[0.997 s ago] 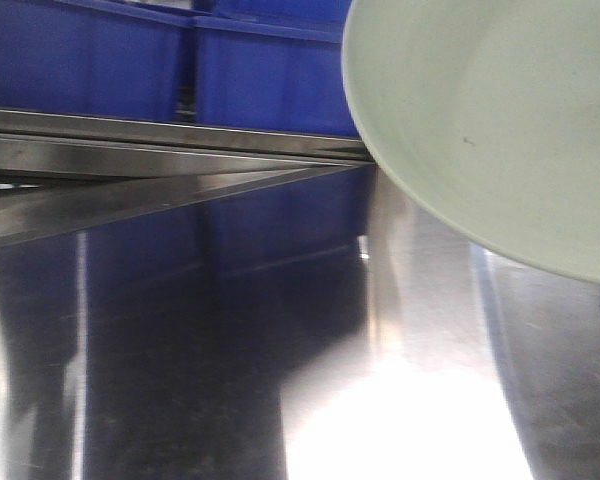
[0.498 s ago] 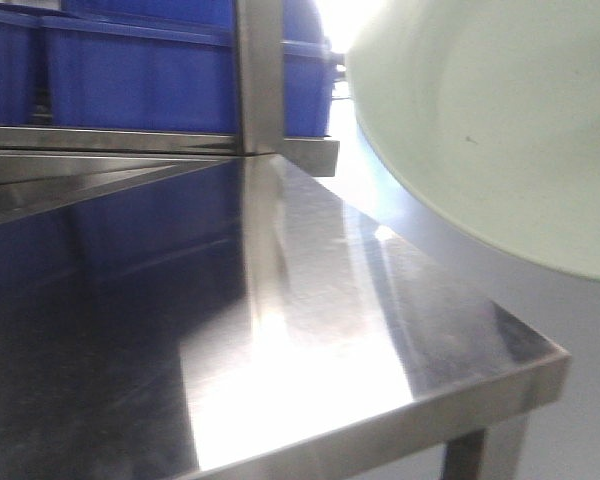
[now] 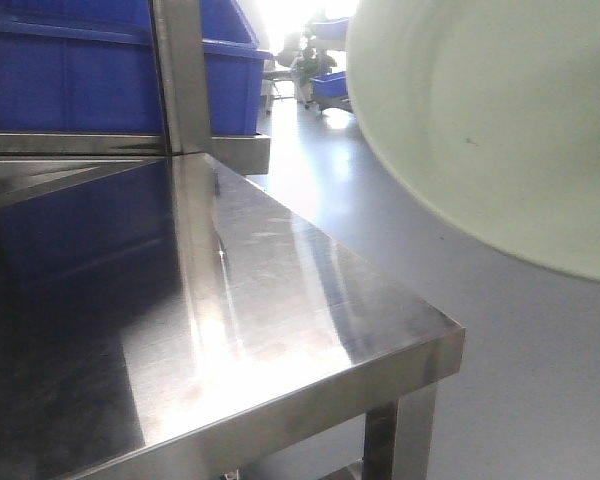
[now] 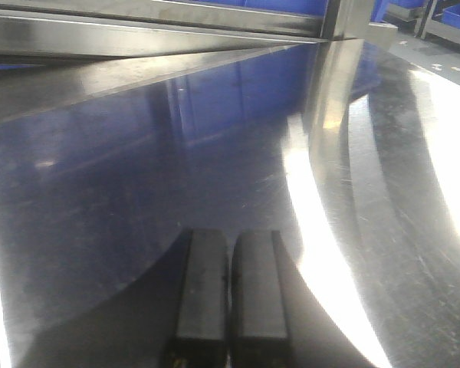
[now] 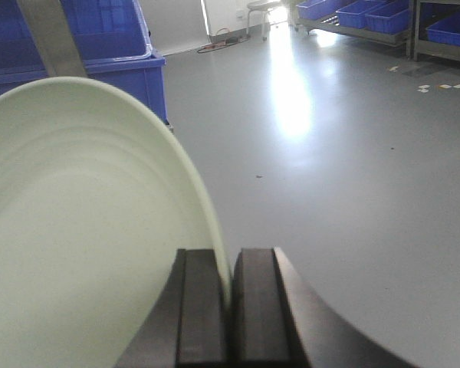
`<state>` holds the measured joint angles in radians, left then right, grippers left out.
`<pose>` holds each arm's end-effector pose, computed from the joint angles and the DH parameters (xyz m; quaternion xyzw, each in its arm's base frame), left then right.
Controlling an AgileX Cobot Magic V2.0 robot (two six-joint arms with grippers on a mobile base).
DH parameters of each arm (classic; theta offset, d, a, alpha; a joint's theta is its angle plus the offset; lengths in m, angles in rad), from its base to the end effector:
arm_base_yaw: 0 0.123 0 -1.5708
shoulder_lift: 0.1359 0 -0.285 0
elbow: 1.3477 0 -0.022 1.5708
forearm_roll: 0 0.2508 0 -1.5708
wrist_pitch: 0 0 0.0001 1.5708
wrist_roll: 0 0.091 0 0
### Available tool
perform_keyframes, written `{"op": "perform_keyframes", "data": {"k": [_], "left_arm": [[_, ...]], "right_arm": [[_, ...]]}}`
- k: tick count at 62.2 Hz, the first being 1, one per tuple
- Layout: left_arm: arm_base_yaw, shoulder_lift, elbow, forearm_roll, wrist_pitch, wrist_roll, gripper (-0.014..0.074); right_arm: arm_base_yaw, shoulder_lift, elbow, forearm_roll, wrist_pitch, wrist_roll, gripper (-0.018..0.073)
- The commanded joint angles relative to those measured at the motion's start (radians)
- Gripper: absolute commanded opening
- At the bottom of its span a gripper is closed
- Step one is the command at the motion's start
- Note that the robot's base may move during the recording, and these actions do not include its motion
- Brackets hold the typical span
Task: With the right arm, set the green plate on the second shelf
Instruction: 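Hold the plate raised in the right gripper while the base turns away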
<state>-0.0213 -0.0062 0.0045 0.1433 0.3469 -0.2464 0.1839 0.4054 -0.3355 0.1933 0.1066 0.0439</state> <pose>0.0533 0.0033 0.1810 -0.0505 0.7895 -0.0214 0.6113 0.0948 0.0195 0.2881 0.0123 0.7372 0.1482 0.6591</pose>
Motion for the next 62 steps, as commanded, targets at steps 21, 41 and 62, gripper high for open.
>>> {"op": "perform_keyframes", "data": {"k": [21,41,62], "left_arm": [[-0.005,-0.021,0.032,0.002,-0.068,0.001,0.0124],[-0.005,-0.021,0.032,0.002,-0.068,0.001,0.0124],[-0.005,-0.021,0.032,0.002,-0.068,0.001,0.0124]], "right_arm": [[-0.007,-0.001,-0.034,0.004,-0.112,0.000,0.0057],[-0.007,-0.001,-0.034,0.004,-0.112,0.000,0.0057],[-0.007,-0.001,-0.034,0.004,-0.112,0.000,0.0057]]}}
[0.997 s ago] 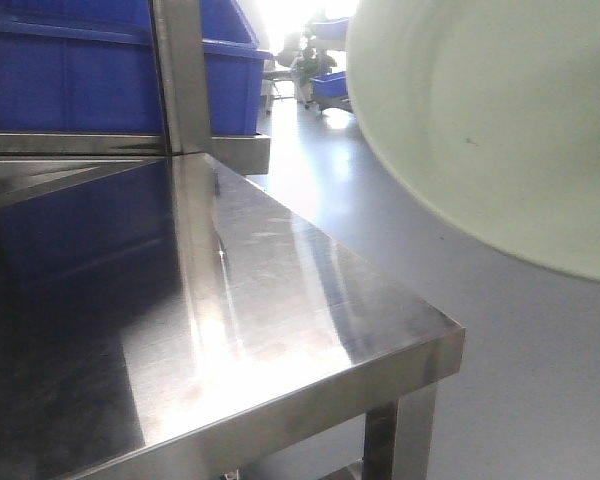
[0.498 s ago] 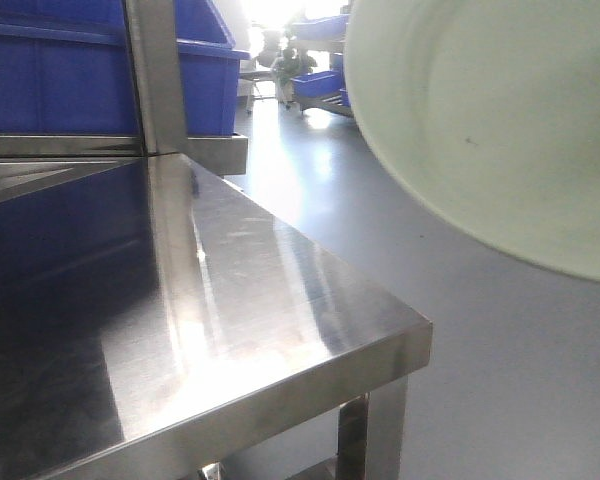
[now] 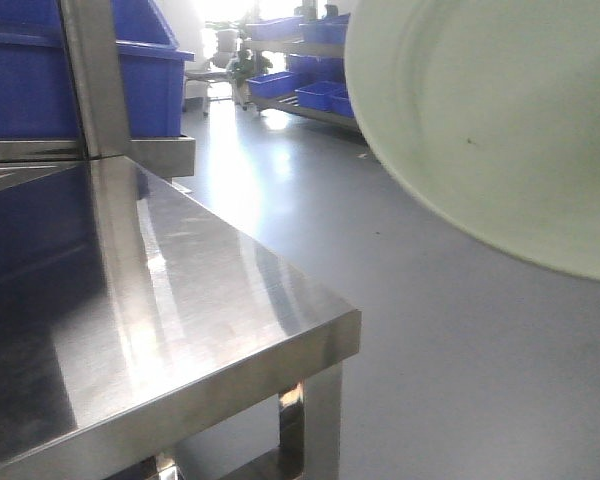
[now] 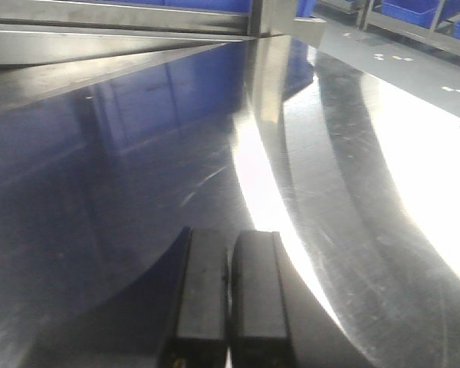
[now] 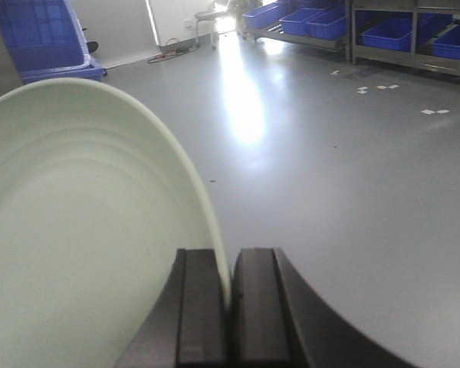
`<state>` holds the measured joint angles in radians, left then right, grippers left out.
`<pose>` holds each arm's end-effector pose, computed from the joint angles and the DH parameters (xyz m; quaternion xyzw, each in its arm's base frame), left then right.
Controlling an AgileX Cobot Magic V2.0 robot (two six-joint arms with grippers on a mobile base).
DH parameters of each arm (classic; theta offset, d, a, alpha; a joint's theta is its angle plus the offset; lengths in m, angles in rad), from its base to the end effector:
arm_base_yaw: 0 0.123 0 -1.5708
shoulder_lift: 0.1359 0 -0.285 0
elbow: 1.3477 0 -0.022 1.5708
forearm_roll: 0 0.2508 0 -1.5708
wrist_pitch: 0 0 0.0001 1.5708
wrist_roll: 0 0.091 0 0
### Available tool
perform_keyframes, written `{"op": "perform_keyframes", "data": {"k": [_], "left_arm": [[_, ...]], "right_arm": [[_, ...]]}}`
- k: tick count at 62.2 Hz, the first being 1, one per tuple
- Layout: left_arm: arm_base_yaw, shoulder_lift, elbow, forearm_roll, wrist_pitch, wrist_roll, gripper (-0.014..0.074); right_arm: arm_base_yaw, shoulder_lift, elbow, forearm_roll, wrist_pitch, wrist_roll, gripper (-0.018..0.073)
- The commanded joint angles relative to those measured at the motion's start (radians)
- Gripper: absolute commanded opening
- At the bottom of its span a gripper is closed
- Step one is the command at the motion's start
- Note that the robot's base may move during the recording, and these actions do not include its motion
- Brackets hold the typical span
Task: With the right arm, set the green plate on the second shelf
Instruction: 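Hold the plate raised in the right gripper while the base turns away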
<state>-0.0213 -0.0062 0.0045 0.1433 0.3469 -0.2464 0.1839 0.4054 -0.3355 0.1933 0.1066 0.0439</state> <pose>0.0533 0.0033 0.1810 -0.0505 0.7895 -0.0214 0.6113 0.0948 0.0195 0.2881 0.0123 0.7372 0.1482 0.6591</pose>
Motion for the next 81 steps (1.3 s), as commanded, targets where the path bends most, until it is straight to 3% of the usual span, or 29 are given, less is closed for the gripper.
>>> {"op": "perform_keyframes", "data": {"k": [1,81], "left_arm": [[-0.005,-0.021,0.032,0.002,-0.068,0.001,0.0124],[-0.005,-0.021,0.032,0.002,-0.068,0.001,0.0124]], "right_arm": [[-0.007,-0.001,-0.034,0.004,-0.112,0.000,0.0057],[-0.007,-0.001,-0.034,0.004,-0.112,0.000,0.0057]]}}
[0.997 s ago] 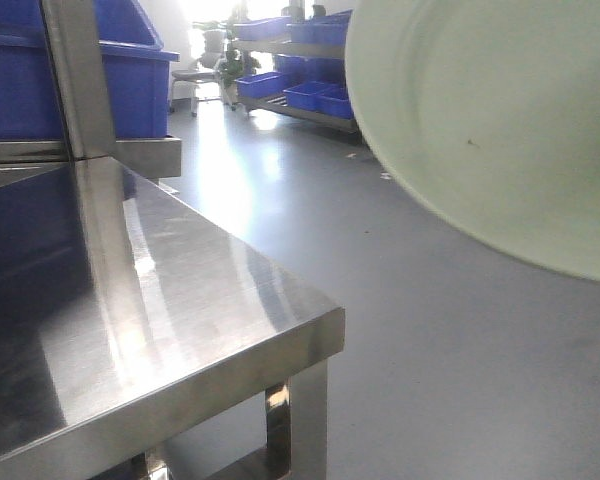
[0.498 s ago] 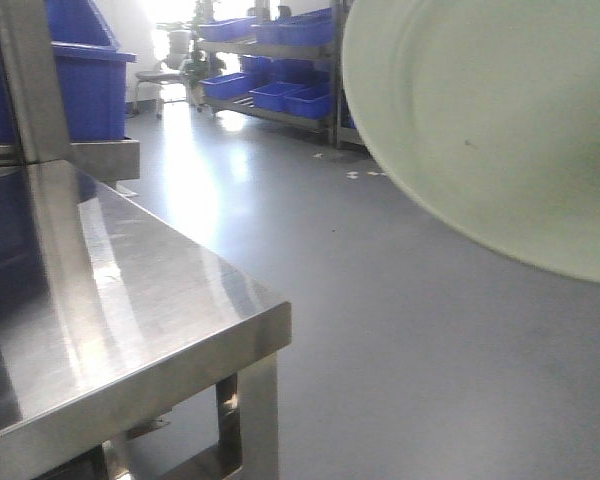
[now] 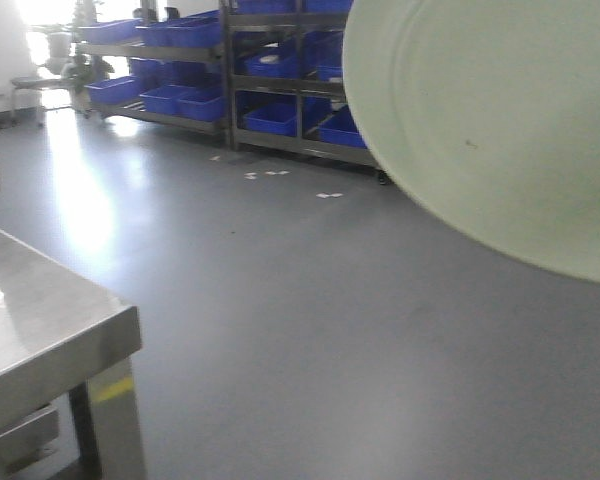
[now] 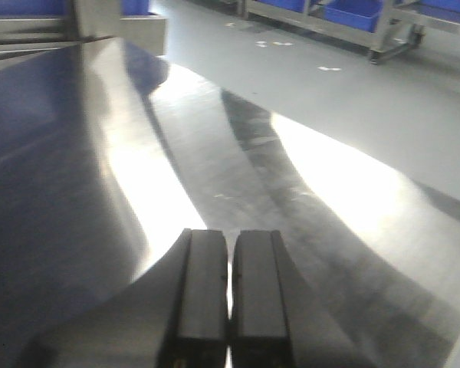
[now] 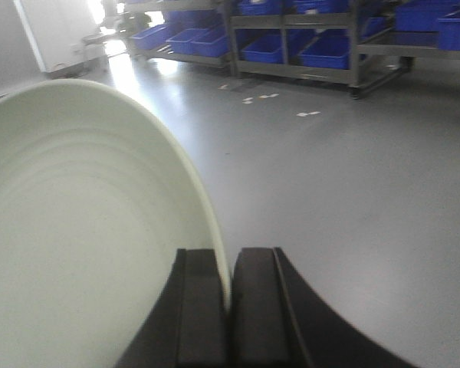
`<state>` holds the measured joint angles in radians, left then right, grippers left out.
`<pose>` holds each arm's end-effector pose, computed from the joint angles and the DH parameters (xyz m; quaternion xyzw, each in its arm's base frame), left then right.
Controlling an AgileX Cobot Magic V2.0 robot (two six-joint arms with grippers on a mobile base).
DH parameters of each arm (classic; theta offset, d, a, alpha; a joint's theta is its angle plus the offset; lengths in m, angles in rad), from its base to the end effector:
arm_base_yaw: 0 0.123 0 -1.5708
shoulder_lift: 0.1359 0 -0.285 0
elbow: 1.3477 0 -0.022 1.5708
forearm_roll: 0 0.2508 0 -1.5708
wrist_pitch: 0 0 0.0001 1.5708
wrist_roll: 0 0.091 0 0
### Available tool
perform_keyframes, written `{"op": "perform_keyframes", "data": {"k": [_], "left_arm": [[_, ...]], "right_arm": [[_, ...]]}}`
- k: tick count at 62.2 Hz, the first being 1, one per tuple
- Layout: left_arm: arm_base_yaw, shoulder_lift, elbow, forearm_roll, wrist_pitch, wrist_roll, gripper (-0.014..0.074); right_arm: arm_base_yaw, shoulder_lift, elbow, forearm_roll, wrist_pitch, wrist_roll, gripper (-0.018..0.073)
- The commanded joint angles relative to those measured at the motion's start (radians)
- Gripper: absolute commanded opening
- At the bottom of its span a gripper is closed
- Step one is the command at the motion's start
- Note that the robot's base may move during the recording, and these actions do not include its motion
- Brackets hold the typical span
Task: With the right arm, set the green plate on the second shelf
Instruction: 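Hold the plate raised in the right gripper while the base turns away, then drive the base toward the blue-bin shelving rack holding the plate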
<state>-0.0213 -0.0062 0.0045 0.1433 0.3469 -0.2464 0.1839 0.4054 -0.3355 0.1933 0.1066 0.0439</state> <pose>0.0533 0.0033 0.1810 -0.0505 0.7895 -0.0214 0.6113 0.0948 0.0195 0.2881 0.0123 0.7372 0.1482 0.6591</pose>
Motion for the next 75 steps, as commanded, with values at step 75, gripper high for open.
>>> {"op": "perform_keyframes", "data": {"k": [75], "left_arm": [[-0.005,-0.021,0.032,0.002,-0.068,0.001,0.0124]], "right_arm": [[-0.007,-0.001,-0.034,0.004,-0.112,0.000,0.0057]]}}
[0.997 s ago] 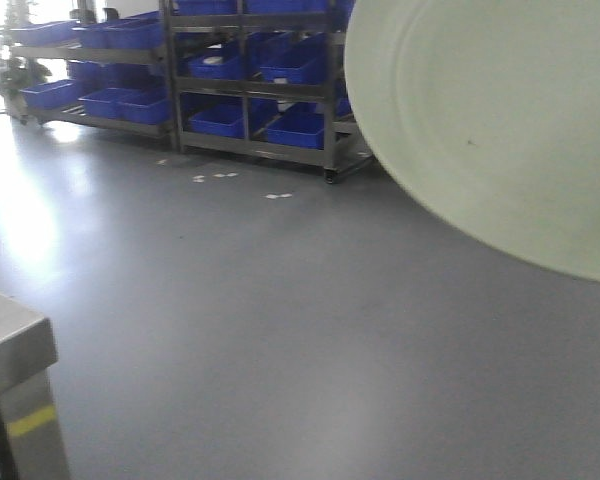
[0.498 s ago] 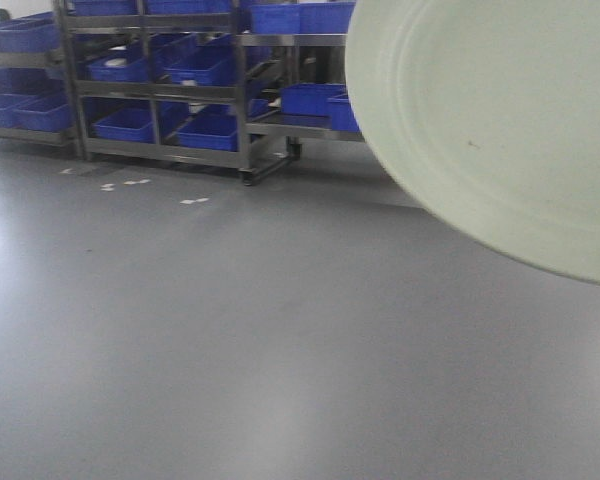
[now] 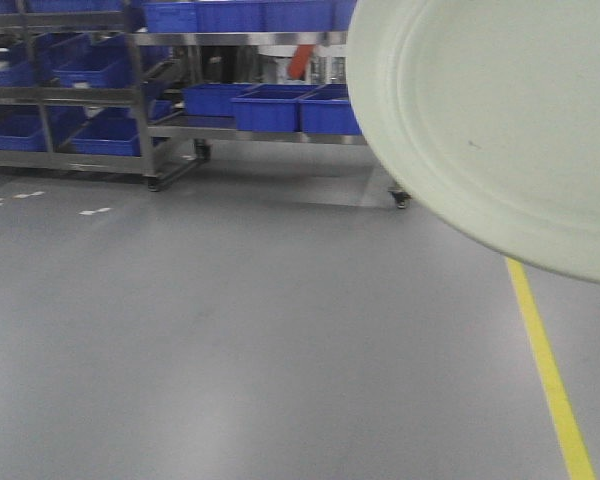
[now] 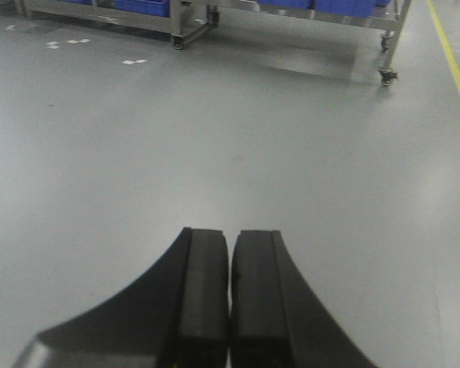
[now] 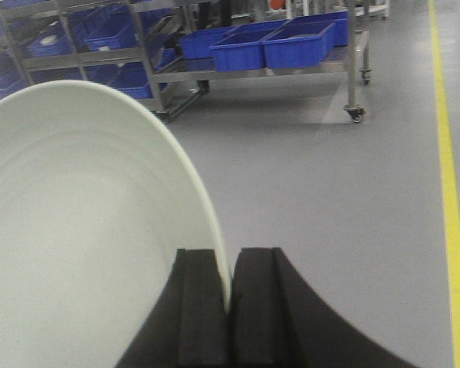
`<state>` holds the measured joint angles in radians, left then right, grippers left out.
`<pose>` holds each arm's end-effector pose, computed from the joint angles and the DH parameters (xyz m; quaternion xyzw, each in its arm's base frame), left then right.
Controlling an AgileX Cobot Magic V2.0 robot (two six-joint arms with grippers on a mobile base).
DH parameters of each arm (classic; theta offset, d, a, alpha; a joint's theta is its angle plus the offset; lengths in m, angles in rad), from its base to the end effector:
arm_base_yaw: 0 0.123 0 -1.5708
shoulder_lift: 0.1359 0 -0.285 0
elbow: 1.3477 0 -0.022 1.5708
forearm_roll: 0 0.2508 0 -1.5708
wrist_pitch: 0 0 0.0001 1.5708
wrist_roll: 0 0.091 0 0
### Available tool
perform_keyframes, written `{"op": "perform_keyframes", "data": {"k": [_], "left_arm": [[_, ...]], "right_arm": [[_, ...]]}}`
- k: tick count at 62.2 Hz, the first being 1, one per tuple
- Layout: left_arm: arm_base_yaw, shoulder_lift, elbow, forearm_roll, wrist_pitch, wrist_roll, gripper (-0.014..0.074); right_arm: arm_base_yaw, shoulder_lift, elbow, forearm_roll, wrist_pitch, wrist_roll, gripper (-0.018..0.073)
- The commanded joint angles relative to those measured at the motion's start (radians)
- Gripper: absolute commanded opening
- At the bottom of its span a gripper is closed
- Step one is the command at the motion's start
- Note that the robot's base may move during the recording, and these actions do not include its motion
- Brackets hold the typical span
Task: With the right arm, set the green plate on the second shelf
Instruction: 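Drive the base toward the blue-bin shelving rack holding the plate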
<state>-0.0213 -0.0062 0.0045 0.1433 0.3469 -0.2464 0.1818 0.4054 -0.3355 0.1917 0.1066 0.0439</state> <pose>0.0533 0.0033 0.1810 -0.0505 0.7895 -0.0214 0.6113 0.0948 0.0193 0.2881 0.0126 0.7372 0.1469 0.6594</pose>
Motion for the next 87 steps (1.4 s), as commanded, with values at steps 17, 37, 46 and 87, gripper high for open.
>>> {"op": "perform_keyframes", "data": {"k": [17,37,46,87], "left_arm": [[-0.005,-0.021,0.032,0.002,-0.068,0.001,0.0124],[-0.005,-0.021,0.032,0.002,-0.068,0.001,0.0124],[-0.005,-0.021,0.032,0.002,-0.068,0.001,0.0124],[-0.005,-0.021,0.032,0.002,-0.068,0.001,0.0124]], "right_arm": [[-0.005,-0.001,-0.034,0.006,-0.112,0.000,0.0057],[-0.005,-0.001,-0.034,0.006,-0.112,0.000,0.0057],[-0.005,-0.001,-0.034,0.006,-0.112,0.000,0.0057],[-0.005,-0.001,-0.034,0.006,-0.112,0.000,0.0057]]}}
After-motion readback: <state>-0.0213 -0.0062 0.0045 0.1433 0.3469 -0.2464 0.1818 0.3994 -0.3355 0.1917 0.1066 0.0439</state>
